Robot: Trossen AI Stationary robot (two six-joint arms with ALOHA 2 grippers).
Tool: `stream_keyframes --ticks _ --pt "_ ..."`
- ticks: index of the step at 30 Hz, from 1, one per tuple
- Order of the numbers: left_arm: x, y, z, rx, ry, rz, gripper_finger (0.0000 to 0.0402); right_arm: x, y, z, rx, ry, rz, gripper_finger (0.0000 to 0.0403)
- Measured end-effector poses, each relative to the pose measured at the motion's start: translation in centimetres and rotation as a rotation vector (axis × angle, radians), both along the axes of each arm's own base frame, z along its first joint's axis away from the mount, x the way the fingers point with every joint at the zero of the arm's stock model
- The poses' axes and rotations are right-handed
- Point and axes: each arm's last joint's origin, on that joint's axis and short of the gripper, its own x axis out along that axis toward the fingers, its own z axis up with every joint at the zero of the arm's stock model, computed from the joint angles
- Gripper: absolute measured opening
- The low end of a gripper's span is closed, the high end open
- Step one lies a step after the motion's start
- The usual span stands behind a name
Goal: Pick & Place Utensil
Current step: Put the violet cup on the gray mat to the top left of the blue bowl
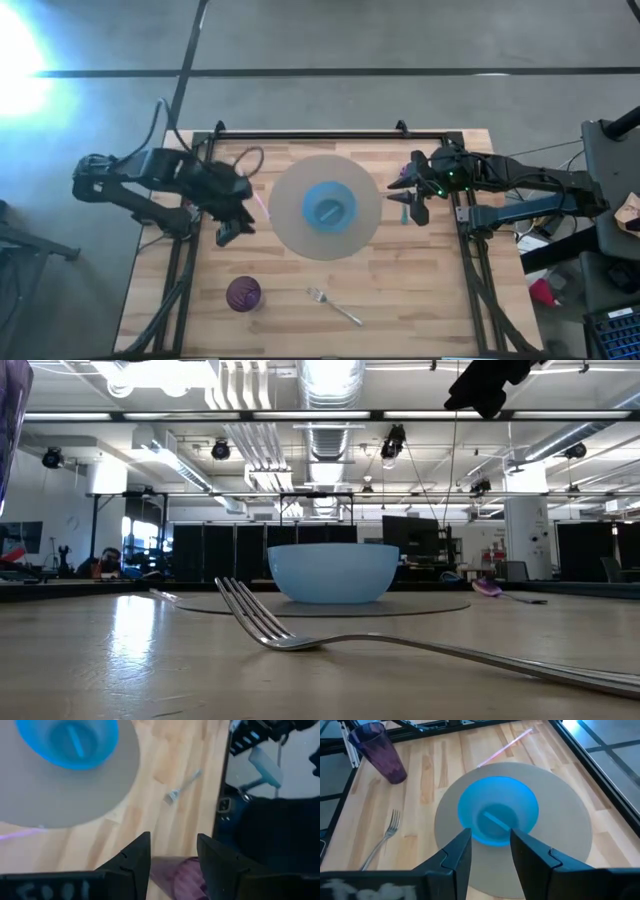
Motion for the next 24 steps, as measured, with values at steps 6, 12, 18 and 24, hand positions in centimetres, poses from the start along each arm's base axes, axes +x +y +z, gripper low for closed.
stream_keyframes --ticks 6,12,18,24 --pt "1.2 -1.8 0.1 -0.076 0.051 -0.038 0.0152 0.2 0.0 -0.1 0.0 0.0 0.0 0.0123" --pt "1.9 -3.5 1.6 -0.109 0.032 -0.078 0.0151 0.2 0.0 -0.2 -0.002 -0.004 0.002 0.013" --pt "2.5 -4.7 2.7 -0.07 -0.009 -0.101 0.0151 0.3 0.0 -0.1 -0.015 -0.019 0.009 0.0136" --pt "3.3 -5.7 2.8 -0.06 0.01 -0.128 0.0151 0.4 0.0 0.0 -0.024 -0.03 0.014 0.0131"
